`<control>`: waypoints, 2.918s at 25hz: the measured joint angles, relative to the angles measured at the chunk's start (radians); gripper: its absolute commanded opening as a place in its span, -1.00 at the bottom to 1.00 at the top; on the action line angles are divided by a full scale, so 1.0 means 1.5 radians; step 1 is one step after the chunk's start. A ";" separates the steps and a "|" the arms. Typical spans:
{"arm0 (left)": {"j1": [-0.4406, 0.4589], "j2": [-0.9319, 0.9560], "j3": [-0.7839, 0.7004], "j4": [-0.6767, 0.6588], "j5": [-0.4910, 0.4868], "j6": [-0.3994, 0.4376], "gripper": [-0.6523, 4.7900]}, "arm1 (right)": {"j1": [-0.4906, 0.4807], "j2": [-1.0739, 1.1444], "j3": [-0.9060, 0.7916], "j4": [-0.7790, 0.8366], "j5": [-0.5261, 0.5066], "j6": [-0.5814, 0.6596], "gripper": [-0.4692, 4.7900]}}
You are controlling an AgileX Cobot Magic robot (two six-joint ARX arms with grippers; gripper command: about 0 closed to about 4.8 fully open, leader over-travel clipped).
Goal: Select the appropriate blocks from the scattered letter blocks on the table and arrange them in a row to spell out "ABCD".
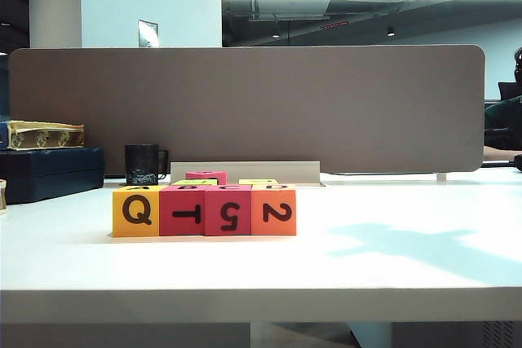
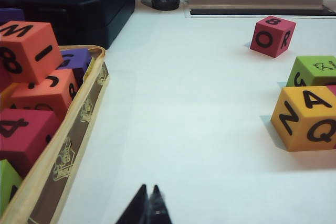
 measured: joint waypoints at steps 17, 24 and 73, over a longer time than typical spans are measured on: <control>0.000 0.000 0.000 0.000 0.000 0.000 -0.78 | -0.285 -0.530 -0.712 0.405 0.002 0.020 -0.82; 0.000 0.000 0.000 0.000 0.000 0.000 -0.78 | -0.310 -0.644 -0.760 0.376 0.002 0.058 -0.82; 0.000 0.000 0.000 0.000 0.000 0.000 -0.78 | -0.322 -0.793 -0.760 0.131 0.000 0.070 -0.82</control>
